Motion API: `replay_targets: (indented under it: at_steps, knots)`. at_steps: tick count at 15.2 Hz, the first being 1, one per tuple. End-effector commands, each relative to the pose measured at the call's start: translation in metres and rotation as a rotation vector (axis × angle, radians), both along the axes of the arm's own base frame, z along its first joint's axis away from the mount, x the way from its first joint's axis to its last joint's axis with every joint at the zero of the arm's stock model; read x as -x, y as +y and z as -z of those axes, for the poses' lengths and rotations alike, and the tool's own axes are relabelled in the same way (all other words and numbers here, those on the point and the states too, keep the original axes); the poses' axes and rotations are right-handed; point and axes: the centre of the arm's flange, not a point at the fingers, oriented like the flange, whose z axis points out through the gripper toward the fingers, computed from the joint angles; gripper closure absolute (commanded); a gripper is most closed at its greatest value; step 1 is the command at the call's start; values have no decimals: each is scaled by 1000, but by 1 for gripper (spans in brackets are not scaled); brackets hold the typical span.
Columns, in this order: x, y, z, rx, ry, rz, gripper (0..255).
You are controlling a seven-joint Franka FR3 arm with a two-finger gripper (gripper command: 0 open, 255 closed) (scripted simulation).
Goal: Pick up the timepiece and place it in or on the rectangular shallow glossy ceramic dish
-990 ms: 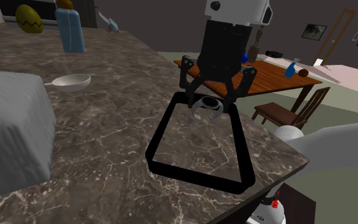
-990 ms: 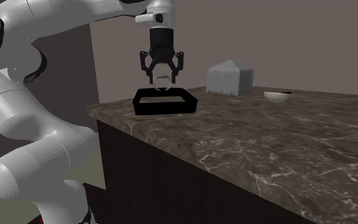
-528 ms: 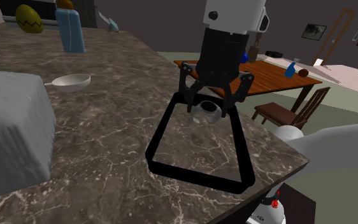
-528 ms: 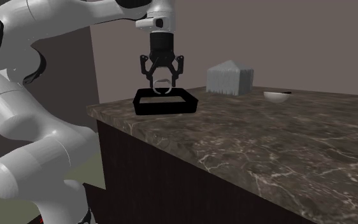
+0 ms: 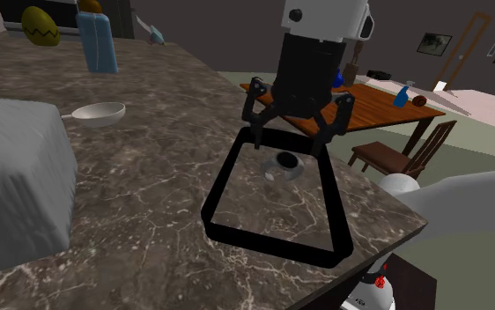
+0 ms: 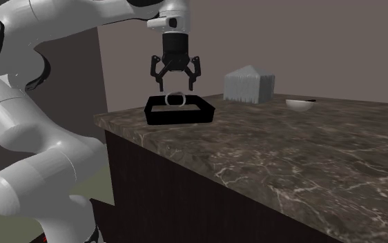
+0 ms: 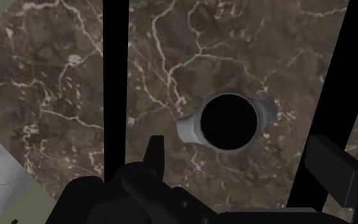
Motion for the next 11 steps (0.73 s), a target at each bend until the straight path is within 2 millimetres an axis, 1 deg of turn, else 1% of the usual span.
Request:
replay_targets:
  at_steps: [1,3,11]
  knots:
    - [0,-1,-21,0,0,0,0]
    - [-1,-2,-44,0,0,0,0]
    - [-1,-2,-44,0,0,0,0]
